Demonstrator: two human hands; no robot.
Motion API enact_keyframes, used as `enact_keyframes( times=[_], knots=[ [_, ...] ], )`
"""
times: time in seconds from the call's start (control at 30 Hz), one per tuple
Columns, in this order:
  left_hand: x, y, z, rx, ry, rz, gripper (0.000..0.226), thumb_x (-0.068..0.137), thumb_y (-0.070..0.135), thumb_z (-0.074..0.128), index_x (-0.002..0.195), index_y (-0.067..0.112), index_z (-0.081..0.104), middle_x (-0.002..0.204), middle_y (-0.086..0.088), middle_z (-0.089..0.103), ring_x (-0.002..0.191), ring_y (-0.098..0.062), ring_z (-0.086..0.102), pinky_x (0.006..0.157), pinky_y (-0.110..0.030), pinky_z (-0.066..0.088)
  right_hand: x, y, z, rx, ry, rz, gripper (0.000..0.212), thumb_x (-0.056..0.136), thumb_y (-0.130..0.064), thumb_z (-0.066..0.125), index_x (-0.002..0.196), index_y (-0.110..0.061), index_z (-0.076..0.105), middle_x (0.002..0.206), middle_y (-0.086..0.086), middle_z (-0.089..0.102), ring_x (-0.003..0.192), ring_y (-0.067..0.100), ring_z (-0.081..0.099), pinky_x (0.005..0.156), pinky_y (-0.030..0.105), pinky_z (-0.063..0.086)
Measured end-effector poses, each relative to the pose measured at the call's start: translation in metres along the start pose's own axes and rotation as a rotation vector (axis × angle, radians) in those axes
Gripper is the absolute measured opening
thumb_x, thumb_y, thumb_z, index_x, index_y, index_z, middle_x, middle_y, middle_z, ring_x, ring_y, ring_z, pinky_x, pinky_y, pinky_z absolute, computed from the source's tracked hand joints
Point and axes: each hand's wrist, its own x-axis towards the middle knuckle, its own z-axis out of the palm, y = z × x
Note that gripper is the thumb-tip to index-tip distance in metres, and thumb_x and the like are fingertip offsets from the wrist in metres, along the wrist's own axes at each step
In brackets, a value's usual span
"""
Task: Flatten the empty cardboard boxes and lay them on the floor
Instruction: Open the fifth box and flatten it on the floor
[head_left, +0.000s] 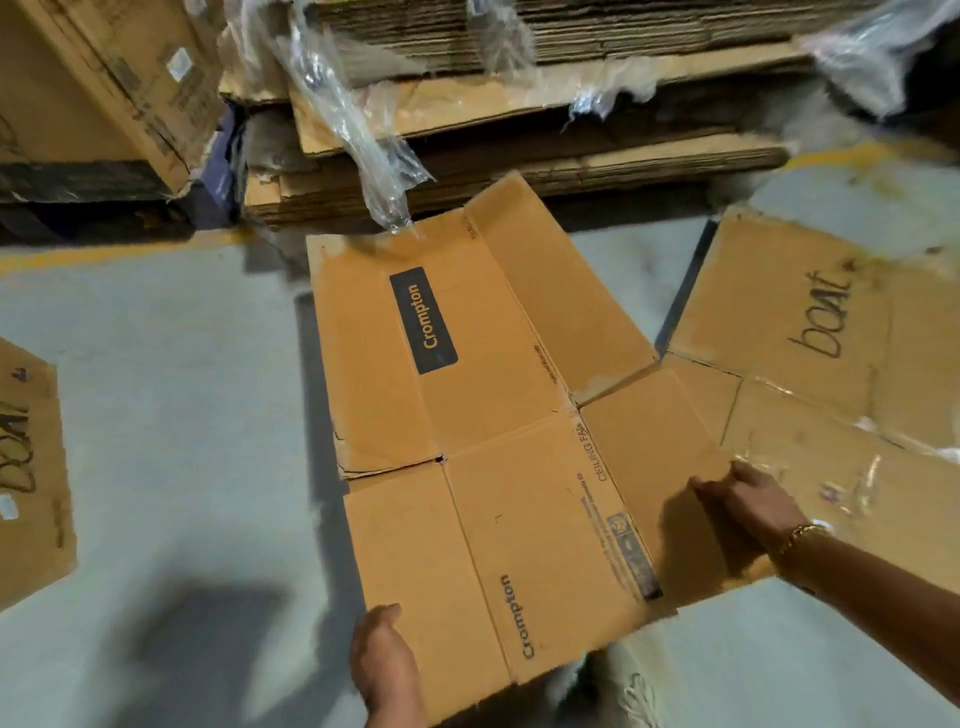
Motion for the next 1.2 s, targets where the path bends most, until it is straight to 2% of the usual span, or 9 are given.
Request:
enact_keyframes(
  times=[0.1, 0.17, 0.33, 0.53, 0.7, 0.9, 1.03, 1.1, 1.2],
  knots=[
    [-0.019, -0.004, 0.039, 0.088, -0.090, 0.001, 0.039, 0.094, -0.007, 0.053, 0.056, 0.002, 0.060, 0.095, -0.015, 0.044, 0.085, -0.029, 0.043, 0.063, -0.021, 0.038, -0.003, 0.048, -0.056, 0.087, 0.083, 0.044, 0.021, 0.087, -0.030, 0.075, 0.091, -0.012, 0.064, 0.087, 0.014, 0.073, 0.085, 0.035, 0.068, 0.085, 0.049, 0.055],
    [-0.033, -0.014, 0.065, 0.165, -0.110, 0.049, 0.017, 0.091, -0.014, 0.052, 0.075, -0.009, 0.057, 0.102, -0.015, 0.042, 0.092, -0.027, 0.040, 0.057, -0.017, 0.038, -0.010, 0.083, -0.084, 0.181, 0.119, 0.096, 0.021, 0.088, -0.026, 0.074, 0.095, -0.009, 0.064, 0.089, 0.017, 0.073, 0.084, 0.037, 0.069, 0.080, 0.049, 0.056],
    [-0.088, -0.028, 0.127, 0.310, -0.216, 0.203, 0.028, 0.088, -0.006, 0.058, 0.115, -0.015, 0.060, 0.124, -0.025, 0.061, 0.118, -0.036, 0.056, 0.098, -0.038, 0.043, -0.022, 0.164, -0.133, 0.376, 0.242, 0.240, 0.017, 0.093, -0.027, 0.068, 0.091, -0.015, 0.056, 0.094, 0.019, 0.068, 0.088, 0.042, 0.066, 0.077, 0.050, 0.057],
    [-0.131, -0.023, 0.228, 0.519, -0.528, 0.338, 0.033, 0.090, 0.003, 0.055, 0.122, 0.001, 0.060, 0.122, -0.012, 0.065, 0.116, -0.031, 0.058, 0.100, -0.043, 0.045, 0.011, 0.225, -0.176, 0.573, 0.389, 0.296, 0.016, 0.090, -0.023, 0.072, 0.097, -0.011, 0.065, 0.101, 0.020, 0.071, 0.093, 0.040, 0.067, 0.090, 0.057, 0.055],
    [-0.155, -0.013, 0.316, 0.678, -0.640, 0.465, 0.025, 0.088, -0.004, 0.045, 0.105, 0.006, 0.061, 0.089, -0.007, 0.063, 0.076, -0.024, 0.057, 0.060, -0.029, 0.042, 0.061, 0.231, -0.207, 0.648, 0.469, 0.289, 0.008, 0.089, -0.016, 0.071, 0.092, -0.011, 0.065, 0.101, 0.019, 0.069, 0.081, 0.032, 0.064, 0.092, 0.053, 0.054],
    [-0.162, -0.016, 0.386, 0.746, -0.650, 0.599, 0.027, 0.087, -0.008, 0.044, 0.100, 0.011, 0.059, 0.091, -0.007, 0.060, 0.073, -0.022, 0.053, 0.052, -0.024, 0.036, 0.115, 0.232, -0.234, 0.579, 0.525, 0.318, 0.017, 0.089, -0.020, 0.070, 0.100, -0.010, 0.063, 0.108, 0.016, 0.065, 0.082, 0.030, 0.060, 0.092, 0.052, 0.052],
    [-0.134, -0.016, 0.393, 0.828, -0.751, 0.489, 0.061, 0.082, 0.020, 0.061, 0.140, 0.017, 0.045, 0.135, -0.010, 0.057, 0.115, -0.029, 0.058, 0.095, -0.040, 0.050, 0.136, 0.241, -0.234, 0.429, 0.431, 0.342, 0.053, 0.090, -0.028, 0.072, 0.134, -0.009, 0.051, 0.130, 0.020, 0.060, 0.103, 0.036, 0.060, 0.094, 0.052, 0.049],
    [-0.119, -0.012, 0.385, 0.949, -0.741, 0.452, 0.090, 0.079, 0.039, 0.065, 0.157, 0.024, 0.021, 0.160, -0.008, 0.031, 0.142, -0.035, 0.036, 0.113, -0.054, 0.036, 0.138, 0.243, -0.229, 0.346, 0.397, 0.354, 0.078, 0.087, -0.029, 0.076, 0.150, -0.011, 0.033, 0.148, 0.020, 0.047, 0.128, 0.040, 0.051, 0.108, 0.053, 0.041],
    [-0.108, 0.004, 0.349, 1.133, -0.746, 0.523, 0.087, 0.090, 0.044, 0.064, 0.160, 0.024, 0.015, 0.166, -0.005, 0.016, 0.151, -0.032, 0.019, 0.120, -0.053, 0.023, 0.133, 0.230, -0.210, 0.219, 0.371, 0.318, 0.086, 0.087, -0.029, 0.077, 0.154, -0.010, 0.028, 0.157, 0.021, 0.035, 0.141, 0.040, 0.039, 0.115, 0.053, 0.035]
  ],
)
